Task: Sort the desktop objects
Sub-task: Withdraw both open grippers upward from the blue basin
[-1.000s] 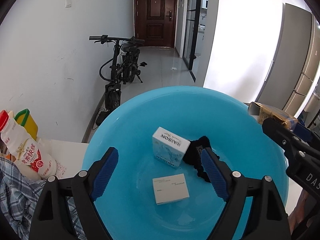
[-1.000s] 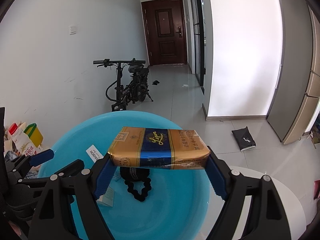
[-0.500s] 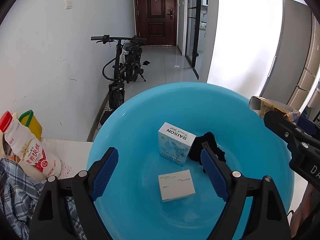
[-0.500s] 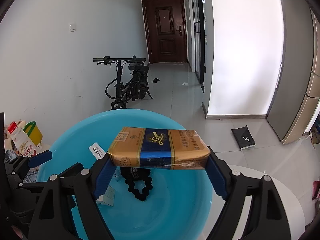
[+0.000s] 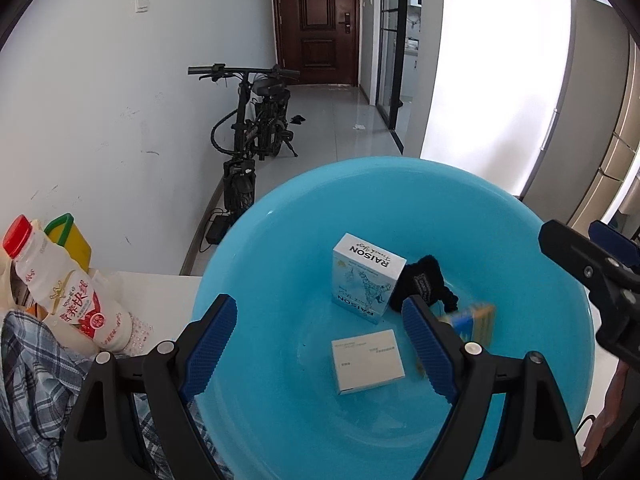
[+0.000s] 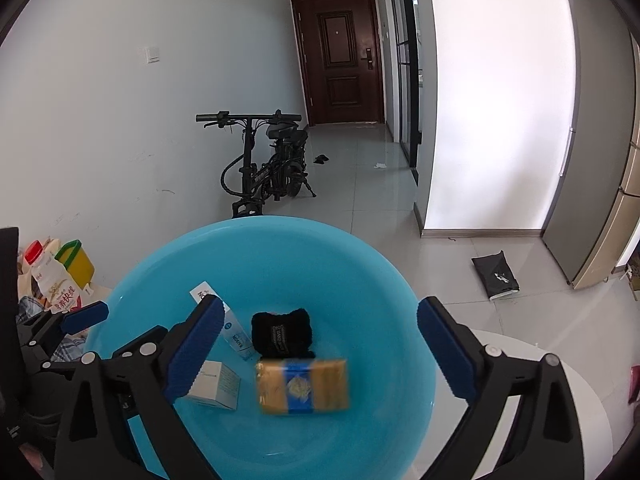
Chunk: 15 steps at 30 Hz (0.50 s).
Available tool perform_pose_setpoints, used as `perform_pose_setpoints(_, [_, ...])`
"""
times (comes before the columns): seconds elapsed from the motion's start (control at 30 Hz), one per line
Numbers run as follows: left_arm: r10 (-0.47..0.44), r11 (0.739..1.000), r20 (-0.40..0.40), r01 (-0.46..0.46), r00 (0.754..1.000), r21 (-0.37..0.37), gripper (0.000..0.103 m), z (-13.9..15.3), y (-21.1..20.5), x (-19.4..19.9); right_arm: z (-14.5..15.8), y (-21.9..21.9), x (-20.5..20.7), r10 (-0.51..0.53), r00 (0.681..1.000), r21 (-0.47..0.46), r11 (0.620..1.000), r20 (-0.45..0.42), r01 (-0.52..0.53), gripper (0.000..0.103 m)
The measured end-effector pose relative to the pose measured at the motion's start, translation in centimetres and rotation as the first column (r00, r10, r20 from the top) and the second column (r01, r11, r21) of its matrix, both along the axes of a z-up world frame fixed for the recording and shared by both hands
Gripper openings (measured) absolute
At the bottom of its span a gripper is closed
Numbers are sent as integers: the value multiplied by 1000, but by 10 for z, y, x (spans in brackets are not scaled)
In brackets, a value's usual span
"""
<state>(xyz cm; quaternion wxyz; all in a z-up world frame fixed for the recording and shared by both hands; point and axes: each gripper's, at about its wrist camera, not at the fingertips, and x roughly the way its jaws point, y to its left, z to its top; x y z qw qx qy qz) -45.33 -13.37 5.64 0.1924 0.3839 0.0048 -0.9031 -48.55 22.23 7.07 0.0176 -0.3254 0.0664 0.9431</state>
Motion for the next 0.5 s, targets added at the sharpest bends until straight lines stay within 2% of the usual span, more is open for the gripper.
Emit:
perform_pose_setpoints(0.07, [9,999,-29,-10,1000,-31,87,1,0,8,1,2,-1,-3,1000,-7,1000,10,3,97])
perform_pose_setpoints(0.27, [-30,991,29,33,999,-127,87,-11,5,15,5,7,-1,-13,1000,-28,1000,24,13,97])
perform_pose_setpoints(0.33, [-51,991,52,57,997,-121,88,-16,5,15,4,7,-3,-12,999,-21,1000,34,13,97])
perform_pose_setpoints(0.5, [-131,991,-8,130,991,-41,89,-16,4,24,-1,8,-8,4,997,-50,999,77,-1,97])
